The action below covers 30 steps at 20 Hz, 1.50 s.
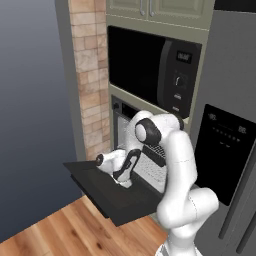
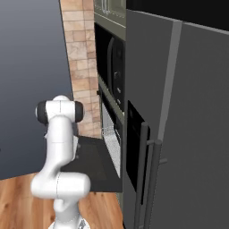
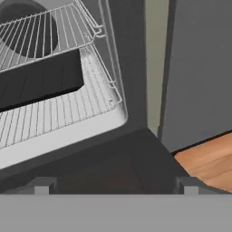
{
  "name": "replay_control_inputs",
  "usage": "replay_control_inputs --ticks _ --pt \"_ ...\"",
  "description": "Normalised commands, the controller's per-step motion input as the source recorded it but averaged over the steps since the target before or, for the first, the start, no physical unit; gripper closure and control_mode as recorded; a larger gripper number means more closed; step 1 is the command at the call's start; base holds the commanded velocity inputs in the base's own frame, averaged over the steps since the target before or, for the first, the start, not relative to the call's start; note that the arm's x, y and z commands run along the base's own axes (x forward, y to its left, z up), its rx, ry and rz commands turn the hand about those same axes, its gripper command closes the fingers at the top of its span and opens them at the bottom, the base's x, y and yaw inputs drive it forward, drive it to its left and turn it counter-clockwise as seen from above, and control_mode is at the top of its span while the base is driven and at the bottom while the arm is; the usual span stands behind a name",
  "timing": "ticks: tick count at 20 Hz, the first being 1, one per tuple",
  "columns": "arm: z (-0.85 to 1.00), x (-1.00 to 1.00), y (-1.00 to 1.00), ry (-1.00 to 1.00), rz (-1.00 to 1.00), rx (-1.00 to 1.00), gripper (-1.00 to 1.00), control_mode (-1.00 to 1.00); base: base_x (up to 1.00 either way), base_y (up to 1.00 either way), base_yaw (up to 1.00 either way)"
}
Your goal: Take the baked cake out of the oven and place it on the plate for cooling. Then close the oven door.
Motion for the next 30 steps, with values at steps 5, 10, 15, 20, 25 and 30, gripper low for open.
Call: replay_control_inputs --ticks 5,10,15,20,25,30 --pt "0.17 -0.89 1.0 -0.21 0.0 -0.22 -1.0 -1.0 0.0 0.0 0.0" --pt "0.0 -0.43 1.0 -0.31 -0.08 -0.26 -1.0 -1.0 0.0 0.0 0.0" --pt "0.0 -0.08 1.0 -0.21 -0.3 -0.29 -1.0 -1.0 0.0 0.0 0.0" --pt "-0.36 -0.13 1.0 -0.2 -0.32 -0.26 -1.0 -1.0 0.0 0.0 0.0" --pt "-0.9 -0.1 0.94 -0.47 -0.21 -0.26 -1.0 -1.0 0.0 0.0 0.0" --pt "-1.0 0.06 0.27 -0.49 -0.02 -0.36 -1.0 -1.0 0.0 0.0 0.0"
